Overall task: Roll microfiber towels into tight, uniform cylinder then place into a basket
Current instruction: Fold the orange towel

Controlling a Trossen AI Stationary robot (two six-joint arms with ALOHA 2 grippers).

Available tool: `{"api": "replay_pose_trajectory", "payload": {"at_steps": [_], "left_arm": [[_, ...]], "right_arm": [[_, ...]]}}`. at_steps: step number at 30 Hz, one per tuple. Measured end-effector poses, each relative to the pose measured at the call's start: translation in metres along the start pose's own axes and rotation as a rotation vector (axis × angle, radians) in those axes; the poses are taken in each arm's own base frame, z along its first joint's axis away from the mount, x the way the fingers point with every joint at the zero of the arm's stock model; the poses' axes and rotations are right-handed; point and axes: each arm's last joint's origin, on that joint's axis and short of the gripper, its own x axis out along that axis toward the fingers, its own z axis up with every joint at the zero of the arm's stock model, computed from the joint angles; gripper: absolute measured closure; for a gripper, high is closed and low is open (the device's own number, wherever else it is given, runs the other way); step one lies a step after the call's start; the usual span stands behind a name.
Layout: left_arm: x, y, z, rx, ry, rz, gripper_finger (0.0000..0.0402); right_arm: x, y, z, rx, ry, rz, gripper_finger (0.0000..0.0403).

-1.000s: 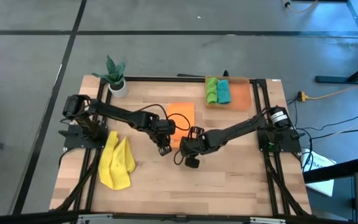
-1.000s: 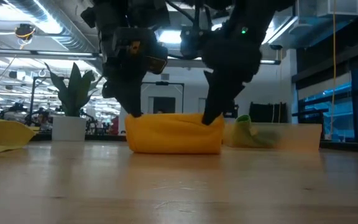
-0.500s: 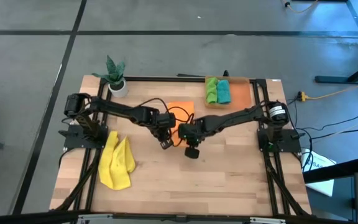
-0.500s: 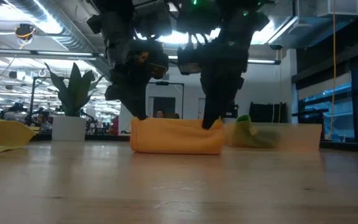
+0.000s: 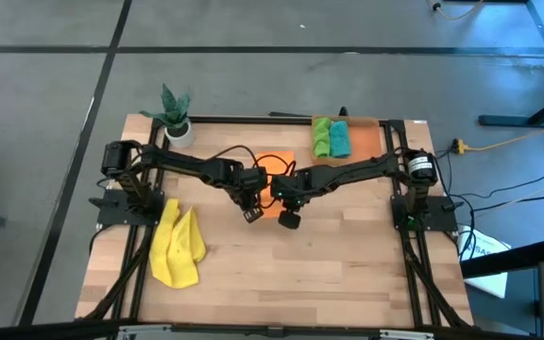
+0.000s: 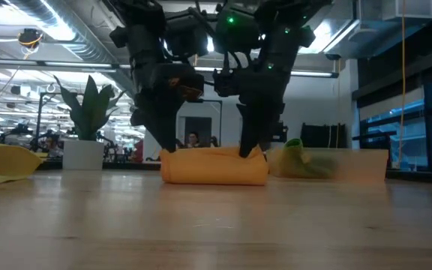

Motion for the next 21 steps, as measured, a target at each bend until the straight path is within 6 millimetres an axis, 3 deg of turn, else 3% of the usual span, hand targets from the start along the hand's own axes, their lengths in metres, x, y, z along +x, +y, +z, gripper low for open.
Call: {"api": "replay_pose_trajectory", "payload": {"at_steps": [10, 21], "left_arm": [[-0.0001, -0.0002, 0.004, 0.004, -0.059, 0.029, 0.0398], [-0.0005, 0.0035, 0.0071, -0.007, -0.086, 0.057, 0.032]], "right_arm": [[0.0003, -0.0006, -0.0014, -0.052, 0.012, -0.005, 0.0365], [0.0003, -0.0022, -0.001, -0.059, 0.003, -0.042, 0.0305]]}}
